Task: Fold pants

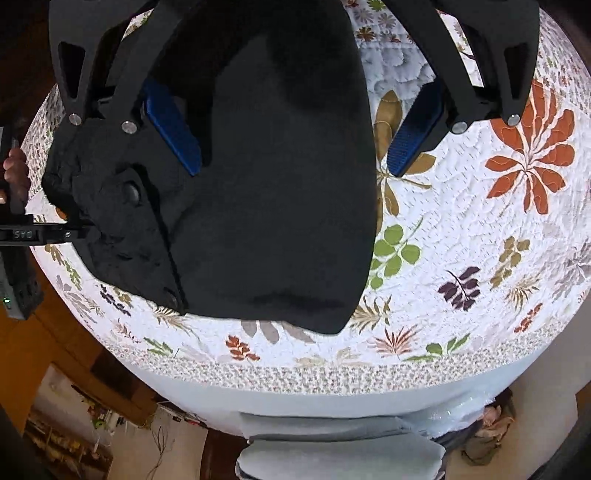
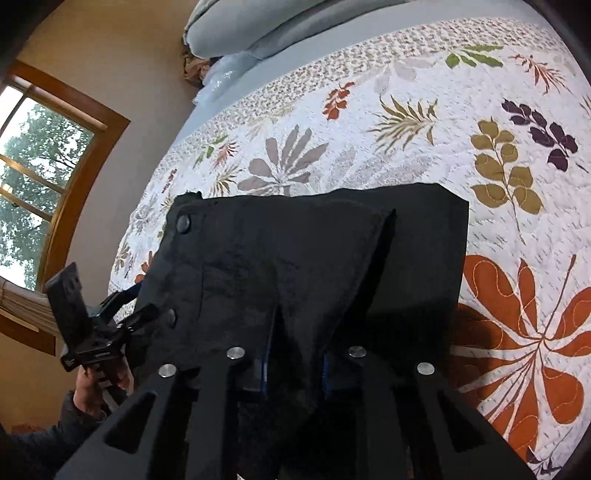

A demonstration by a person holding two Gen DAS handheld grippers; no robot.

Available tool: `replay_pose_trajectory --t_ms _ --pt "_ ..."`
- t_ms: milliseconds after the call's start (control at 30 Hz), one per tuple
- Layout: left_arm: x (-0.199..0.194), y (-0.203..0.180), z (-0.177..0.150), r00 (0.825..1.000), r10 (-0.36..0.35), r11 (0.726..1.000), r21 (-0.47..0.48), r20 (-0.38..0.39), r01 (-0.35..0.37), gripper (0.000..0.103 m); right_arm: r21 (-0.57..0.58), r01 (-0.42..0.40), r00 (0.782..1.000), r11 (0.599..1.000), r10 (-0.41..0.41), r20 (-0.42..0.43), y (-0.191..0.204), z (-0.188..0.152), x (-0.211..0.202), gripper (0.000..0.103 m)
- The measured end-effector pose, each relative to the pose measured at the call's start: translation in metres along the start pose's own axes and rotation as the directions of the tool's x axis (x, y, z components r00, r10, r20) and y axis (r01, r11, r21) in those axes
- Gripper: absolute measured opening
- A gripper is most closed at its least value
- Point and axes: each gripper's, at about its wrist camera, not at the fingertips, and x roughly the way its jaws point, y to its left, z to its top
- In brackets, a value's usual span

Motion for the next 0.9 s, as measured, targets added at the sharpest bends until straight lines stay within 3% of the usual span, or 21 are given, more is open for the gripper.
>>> replay_pose_trajectory --t_ms 167,300,367,433,600,767,900 --pt "-0.028 -0.007 0.003 0.998 0.026 0.999 0.022 0.064 -0.027 0.1 0.0 0.011 1.0 1.0 -0.011 0.005 0.0 -0.002 -0.003 0.025" --pt "-0.049 -0.011 0.006 0.993 0.049 0.998 0.029 0.109 -0.053 0.1 0.018 0.011 1.0 1.0 -0.011 0.02 0.003 -0.006 -0.013 0.042" --pt "-0.058 -0.014 0.007 0.99 0.06 0.997 0.033 0.126 -0.064 0.1 0.013 0.011 1.0 1.0 -0.011 0.026 0.006 -0.013 -0.023 0.043" --pt "-0.067 -0.015 0.006 0.988 0.051 0.998 0.029 0.145 -0.056 0.101 0.011 0.013 1.0 1.0 -0.013 0.021 0.007 -0.023 -0.032 0.056" --pt "-0.079 -0.018 0.004 0.985 0.048 0.998 0.026 0.168 -0.053 0.101 0.01 -0.007 1.0 1.0 0.007 -0.003 0.012 -0.058 -0.044 0.057" --pt "-0.079 -0.019 0.0 0.986 0.061 0.998 0.014 0.157 -0.064 0.101 0.01 -0.012 1.0 1.0 0.012 0.013 0.019 -0.068 -0.04 0.057" --pt "-0.068 -0.013 -0.004 0.988 0.091 0.996 0.0 0.124 -0.091 0.101 0.023 -0.035 0.999 0.999 0.034 0.032 0.016 -0.063 -0.039 0.041"
